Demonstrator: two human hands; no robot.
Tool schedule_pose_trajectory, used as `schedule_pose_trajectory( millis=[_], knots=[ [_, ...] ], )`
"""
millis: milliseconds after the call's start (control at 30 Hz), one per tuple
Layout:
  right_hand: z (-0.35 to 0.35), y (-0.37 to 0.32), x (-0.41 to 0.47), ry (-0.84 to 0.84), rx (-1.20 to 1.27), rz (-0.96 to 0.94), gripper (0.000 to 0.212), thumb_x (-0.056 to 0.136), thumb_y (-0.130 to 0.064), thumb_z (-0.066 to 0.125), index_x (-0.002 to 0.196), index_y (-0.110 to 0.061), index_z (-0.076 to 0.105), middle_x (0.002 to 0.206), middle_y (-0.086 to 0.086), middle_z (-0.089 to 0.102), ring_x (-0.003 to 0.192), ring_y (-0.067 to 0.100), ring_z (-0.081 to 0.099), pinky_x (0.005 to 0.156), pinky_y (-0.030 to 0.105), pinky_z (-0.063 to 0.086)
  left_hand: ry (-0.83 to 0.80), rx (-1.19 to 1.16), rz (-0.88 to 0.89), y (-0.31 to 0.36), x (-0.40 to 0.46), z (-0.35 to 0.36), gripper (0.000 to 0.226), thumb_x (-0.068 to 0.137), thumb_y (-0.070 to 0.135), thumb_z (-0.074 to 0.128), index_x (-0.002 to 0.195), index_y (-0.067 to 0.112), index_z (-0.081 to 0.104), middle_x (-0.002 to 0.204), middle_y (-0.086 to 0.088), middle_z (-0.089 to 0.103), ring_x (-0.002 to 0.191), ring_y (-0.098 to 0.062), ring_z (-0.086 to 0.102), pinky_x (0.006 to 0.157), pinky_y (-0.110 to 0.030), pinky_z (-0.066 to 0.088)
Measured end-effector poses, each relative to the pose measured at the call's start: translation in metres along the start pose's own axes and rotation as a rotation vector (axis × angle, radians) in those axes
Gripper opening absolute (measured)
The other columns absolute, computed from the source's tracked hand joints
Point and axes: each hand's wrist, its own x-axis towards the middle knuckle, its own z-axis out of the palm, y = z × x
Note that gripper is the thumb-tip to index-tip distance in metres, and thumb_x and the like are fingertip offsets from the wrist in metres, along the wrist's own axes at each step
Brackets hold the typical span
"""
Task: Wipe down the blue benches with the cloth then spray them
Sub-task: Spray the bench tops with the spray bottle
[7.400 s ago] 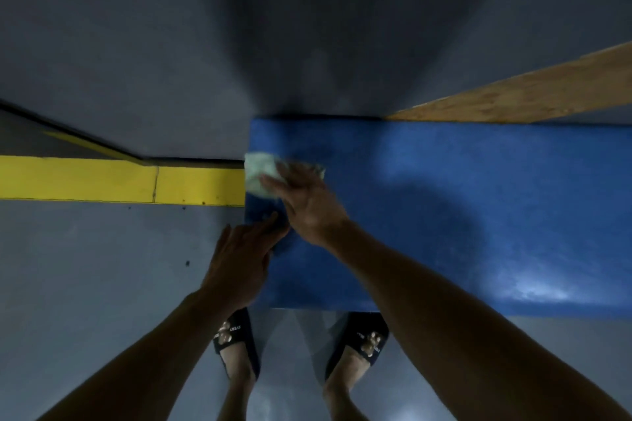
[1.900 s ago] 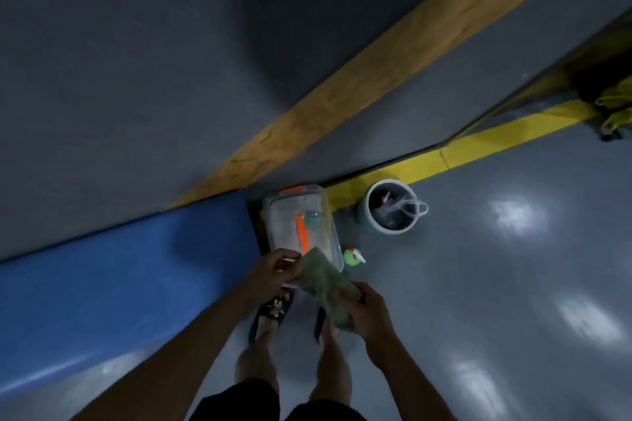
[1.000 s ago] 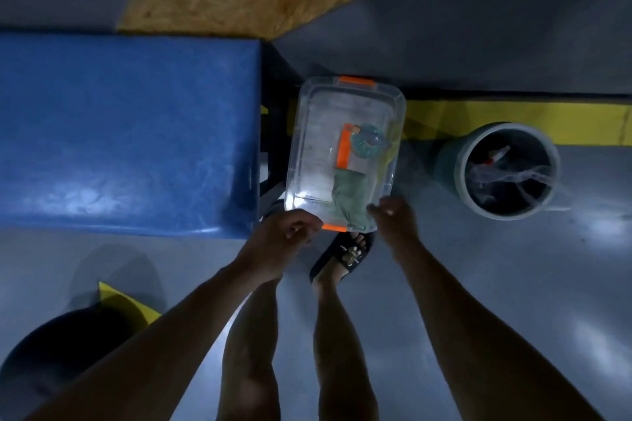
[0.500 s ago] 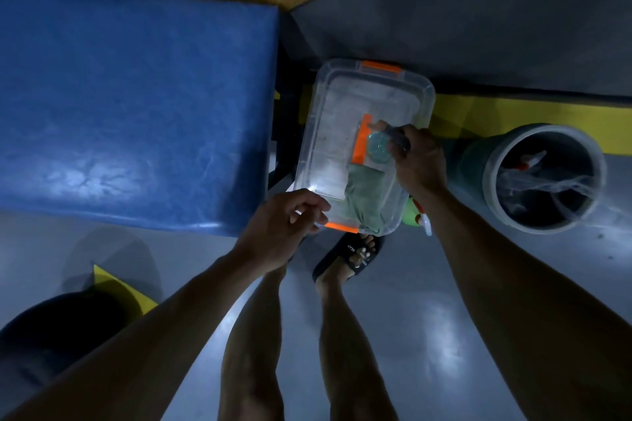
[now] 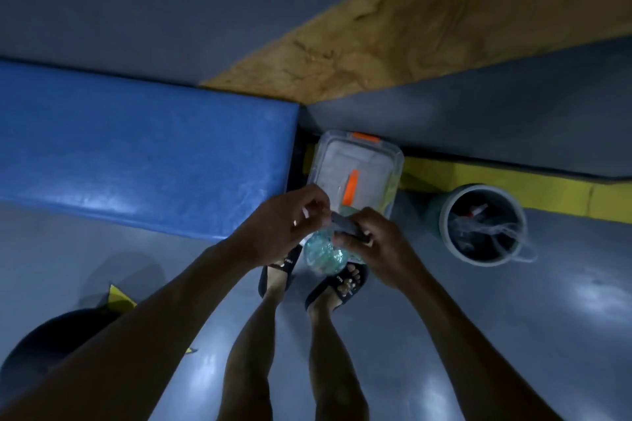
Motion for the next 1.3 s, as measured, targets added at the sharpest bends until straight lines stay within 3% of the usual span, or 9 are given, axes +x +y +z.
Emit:
schedule_pose_trajectory(
  millis=[200,400,533,733,867,967,1100,1200,1300],
  knots=[
    [-0.001,-0.054,-0.041,-0.003,0.213,-0.020,0.025,0.077,-0.034,0.081,0.096,-0.028,0.066,0.095,-0.004,0.059,0.091,0.012,0.062,0.081,0.027,0.046,-0.037,0.060,0.131,0.045,-0.045,-0.032,0.009,0.101,0.025,0.055,0.100,0.016,0.055,0.073,0.017,0.057,0.066,-0.003,0.056,0.059,-0.012,0.037],
    [0.012,-0.105,-0.059,-0.152,0.299,0.013,0.041,0.080,-0.010,0.079,0.115,-0.026,0.064,0.096,-0.004,0.069,0.089,0.011,0.066,0.075,0.026,0.049,0.014,0.067,0.070,0.056,-0.082,-0.048,0.012,0.099,0.039,0.051,0.097,0.028,0.053,0.084,0.007,0.063,0.078,-0.013,0.061,0.069,-0.041,0.052],
    [0.033,-0.129,-0.059,-0.222,0.198,0.086,0.034,0.083,-0.006,0.064,0.092,-0.039,0.069,0.077,-0.005,0.067,0.071,0.006,0.061,0.065,0.028,0.047,0.077,0.140,0.098,0.048,-0.106,-0.056,0.028,0.100,0.055,0.038,0.094,0.030,0.049,0.082,0.006,0.058,0.074,-0.013,0.057,0.066,-0.040,0.049],
    [0.049,-0.144,-0.060,-0.242,0.015,0.017,0.033,0.078,-0.009,0.058,0.095,-0.036,0.070,0.080,0.013,0.066,0.066,0.016,0.061,0.061,0.030,0.049,0.116,0.006,-0.014,0.042,-0.141,-0.062,0.040,0.105,0.048,0.034,0.080,0.026,0.057,0.079,0.015,0.065,0.077,-0.006,0.063,0.072,-0.028,0.049],
    [0.062,-0.144,-0.059,-0.277,-0.108,-0.080,0.038,0.070,-0.019,0.052,0.103,-0.028,0.068,0.081,0.009,0.067,0.074,0.025,0.065,0.065,0.037,0.053,0.082,-0.282,-0.179,0.030,-0.156,-0.057,0.058,0.100,0.061,0.034,0.069,0.014,0.049,0.060,0.007,0.047,0.057,-0.012,0.045,0.065,-0.027,0.041],
    [0.073,-0.150,-0.060,-0.301,-0.140,-0.145,0.036,0.076,-0.012,0.052,0.099,-0.037,0.063,0.074,-0.006,0.061,0.065,0.015,0.059,0.061,0.026,0.044,0.078,-0.394,-0.307,0.019,-0.163,-0.054,0.071,0.096,0.068,0.033,0.066,0.005,0.044,0.060,-0.004,0.042,0.058,-0.019,0.039,0.066,-0.032,0.039],
    [0.091,-0.152,-0.071,-0.339,-0.139,-0.135,0.035,0.082,-0.013,0.055,0.107,-0.037,0.062,0.084,-0.014,0.067,0.082,0.009,0.068,0.071,0.021,0.051,0.065,-0.433,-0.347,0.010,-0.175,-0.053,0.068,0.096,0.066,0.034,0.056,0.011,0.037,0.056,-0.008,0.037,0.047,-0.013,0.038,0.062,-0.026,0.038],
    [0.109,-0.148,-0.078,-0.307,-0.224,-0.173,0.036,0.078,0.001,0.060,0.106,-0.022,0.064,0.073,-0.029,0.057,0.067,-0.005,0.056,0.064,0.007,0.036,0.062,-0.480,-0.366,-0.002,-0.189,-0.049,0.067,0.098,0.064,0.034,0.050,0.017,0.038,0.050,-0.002,0.039,0.046,-0.013,0.038,0.063,-0.022,0.040],
    [0.117,-0.144,-0.083,-0.268,-0.285,-0.181,0.038,0.075,-0.003,0.057,0.106,-0.023,0.065,0.079,-0.027,0.061,0.072,-0.006,0.058,0.066,0.010,0.040,0.129,-0.504,-0.350,-0.021,-0.204,-0.042,0.073,0.095,0.071,0.029,0.059,0.011,0.052,0.053,-0.002,0.051,0.053,-0.014,0.050,0.068,-0.029,0.045]
  ],
)
